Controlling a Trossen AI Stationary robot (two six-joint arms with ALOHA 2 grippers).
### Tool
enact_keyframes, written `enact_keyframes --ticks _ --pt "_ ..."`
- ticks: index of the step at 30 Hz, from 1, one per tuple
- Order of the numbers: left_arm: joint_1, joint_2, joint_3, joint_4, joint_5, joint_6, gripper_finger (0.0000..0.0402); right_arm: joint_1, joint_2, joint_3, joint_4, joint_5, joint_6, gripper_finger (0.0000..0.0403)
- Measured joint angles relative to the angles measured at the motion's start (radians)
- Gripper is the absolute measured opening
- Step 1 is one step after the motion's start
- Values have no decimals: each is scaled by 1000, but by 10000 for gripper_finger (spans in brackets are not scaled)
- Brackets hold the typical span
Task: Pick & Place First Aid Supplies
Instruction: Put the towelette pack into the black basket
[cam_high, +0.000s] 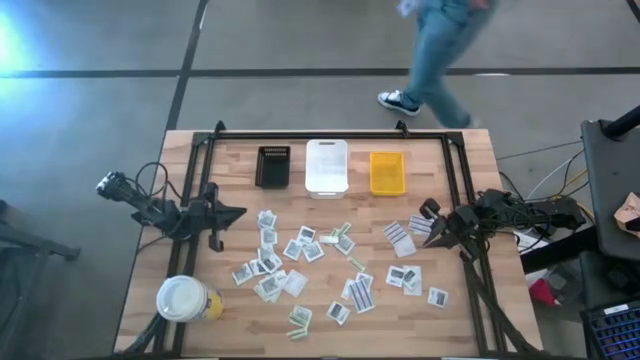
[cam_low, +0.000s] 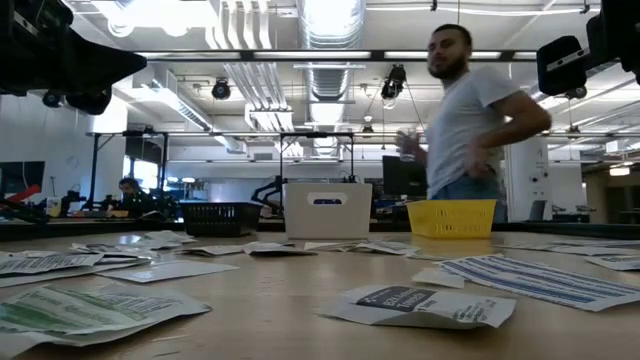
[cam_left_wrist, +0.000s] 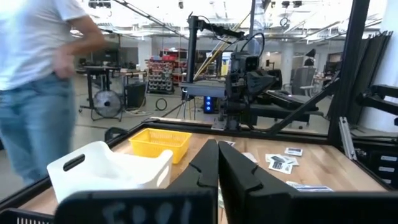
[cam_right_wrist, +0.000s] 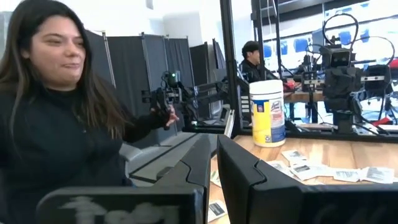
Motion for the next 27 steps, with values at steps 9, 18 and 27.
enact_keyframes --ticks 9,18,27 --pt "0 0 0 -2 -128 -85 125 0 0 0 0 0 -5 27" --pt "1 1 8 6 -302 -159 167 0 0 0 0 72 -66 27" --pt "2 1 93 8 -313 -148 167 -1 0 0 -3 269 -65 27"
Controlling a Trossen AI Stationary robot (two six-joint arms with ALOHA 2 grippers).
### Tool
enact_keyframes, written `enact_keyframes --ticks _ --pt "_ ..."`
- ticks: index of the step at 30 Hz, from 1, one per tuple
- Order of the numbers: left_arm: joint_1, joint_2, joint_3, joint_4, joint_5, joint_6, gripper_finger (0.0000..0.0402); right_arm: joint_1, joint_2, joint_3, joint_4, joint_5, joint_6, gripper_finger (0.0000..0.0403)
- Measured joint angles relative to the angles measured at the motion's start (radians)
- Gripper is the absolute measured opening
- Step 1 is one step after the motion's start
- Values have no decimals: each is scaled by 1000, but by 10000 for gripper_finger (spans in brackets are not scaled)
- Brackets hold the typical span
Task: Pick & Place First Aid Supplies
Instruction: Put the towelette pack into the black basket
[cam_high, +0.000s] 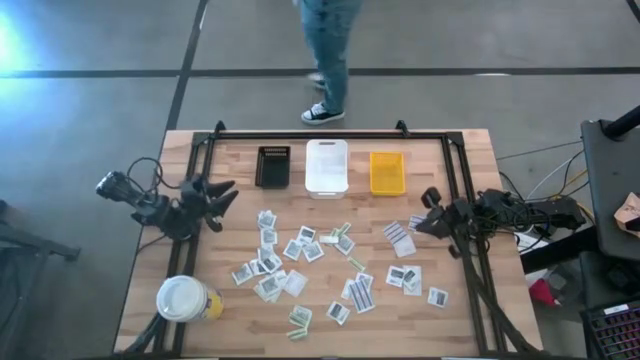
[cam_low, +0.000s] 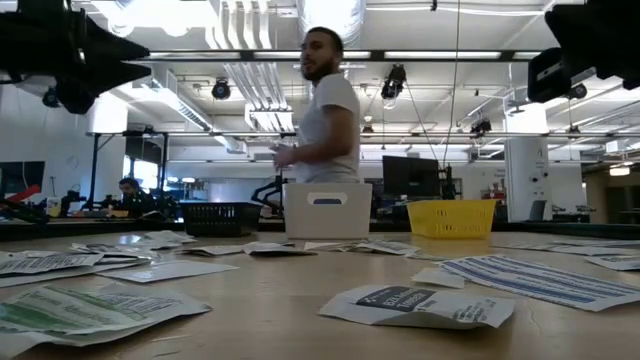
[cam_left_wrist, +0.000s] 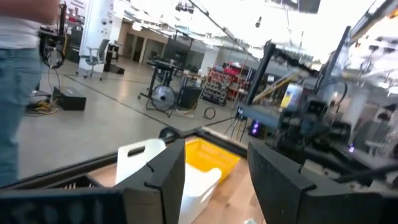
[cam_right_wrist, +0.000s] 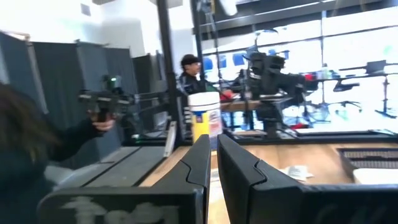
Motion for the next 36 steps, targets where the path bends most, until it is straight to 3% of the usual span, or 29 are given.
enact_keyframes --ticks 8,16,25,30,36 --pt "1 14 95 -96 1 -1 167 0 0 0 -4 21 0 27" --pt "23 140 252 -232 -1 -43 168 0 0 0 -6 21 0 27" --pt "141 372 477 -618 33 -229 168 0 0 0 -31 21 4 27" --pt "305 489 521 -657 232 -308 168 0 0 0 -31 21 31 27" --pt "587 618 515 -686 590 -386 168 0 0 0 -31 20 34 27"
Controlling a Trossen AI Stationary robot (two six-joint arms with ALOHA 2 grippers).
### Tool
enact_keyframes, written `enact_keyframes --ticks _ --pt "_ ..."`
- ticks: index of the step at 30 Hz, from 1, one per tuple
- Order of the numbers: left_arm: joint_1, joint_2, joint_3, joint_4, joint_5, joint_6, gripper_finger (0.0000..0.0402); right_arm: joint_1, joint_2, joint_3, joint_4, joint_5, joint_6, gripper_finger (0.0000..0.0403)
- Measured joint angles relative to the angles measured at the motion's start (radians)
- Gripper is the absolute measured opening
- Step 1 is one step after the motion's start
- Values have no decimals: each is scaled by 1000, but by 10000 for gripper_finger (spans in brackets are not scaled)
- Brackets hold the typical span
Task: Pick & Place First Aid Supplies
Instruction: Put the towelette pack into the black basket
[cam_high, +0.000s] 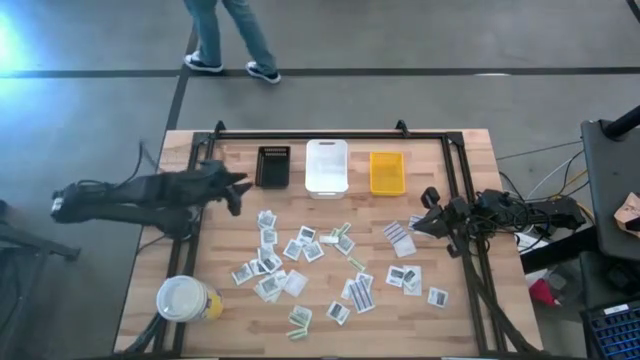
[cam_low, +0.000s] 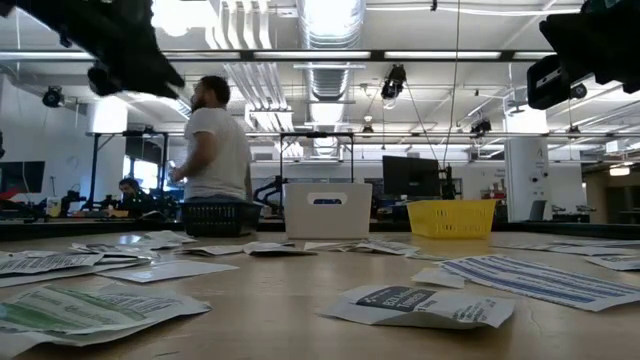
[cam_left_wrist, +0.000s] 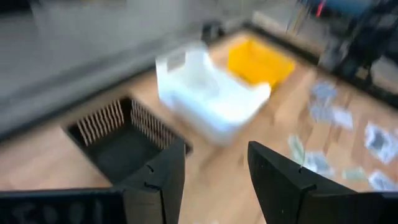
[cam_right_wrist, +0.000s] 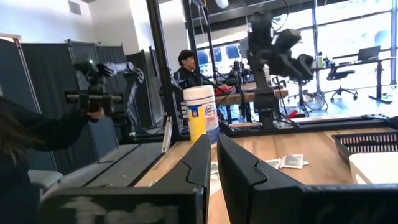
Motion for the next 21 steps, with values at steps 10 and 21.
enact_keyframes --ticks 10,21 --pt "115 170 1 12 209 -16 168 1 2 0 -48 -2 0 27" --pt "111 261 -34 9 258 -89 168 1 4 0 -73 -1 68 27"
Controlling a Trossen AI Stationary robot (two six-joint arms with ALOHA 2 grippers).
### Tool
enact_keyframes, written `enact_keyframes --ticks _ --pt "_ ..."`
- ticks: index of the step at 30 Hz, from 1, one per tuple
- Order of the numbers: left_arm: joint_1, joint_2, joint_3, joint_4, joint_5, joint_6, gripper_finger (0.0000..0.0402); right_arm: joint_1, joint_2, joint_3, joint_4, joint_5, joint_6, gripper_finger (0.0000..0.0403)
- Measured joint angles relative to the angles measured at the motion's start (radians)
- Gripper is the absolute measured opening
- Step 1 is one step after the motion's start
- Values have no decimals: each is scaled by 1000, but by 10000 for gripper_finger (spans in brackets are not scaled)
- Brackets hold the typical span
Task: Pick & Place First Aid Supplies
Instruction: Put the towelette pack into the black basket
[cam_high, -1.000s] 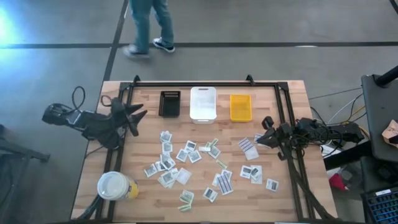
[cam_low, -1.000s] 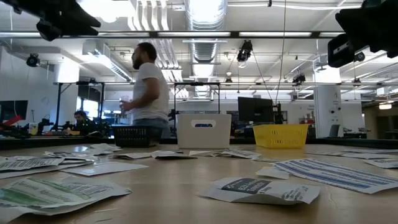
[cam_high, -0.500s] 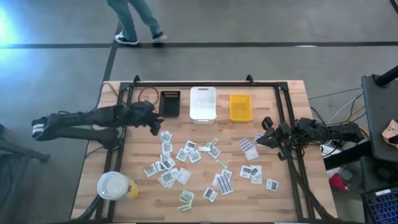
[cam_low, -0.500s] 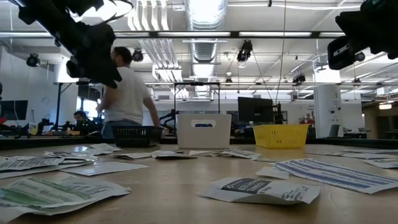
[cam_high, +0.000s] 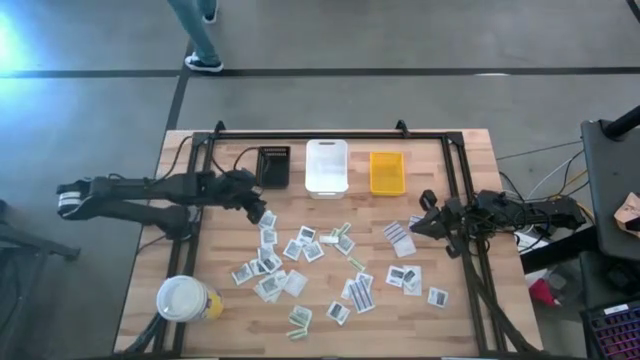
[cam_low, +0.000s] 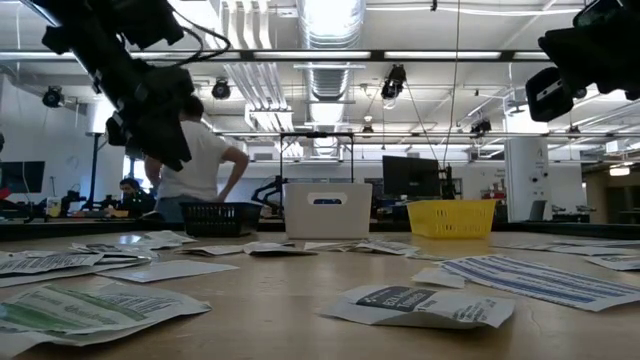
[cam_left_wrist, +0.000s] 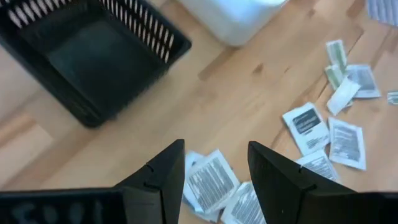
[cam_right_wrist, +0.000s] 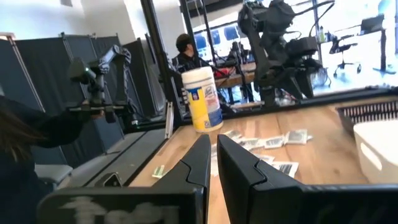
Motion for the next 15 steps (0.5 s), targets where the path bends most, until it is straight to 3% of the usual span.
enact_keyframes --ticks 6,15 --pt "-10 10 -68 14 7 -190 167 0 1 0 -29 1 36 27" --pt "-21 25 -158 156 12 -203 167 0 2 0 -29 1 37 27"
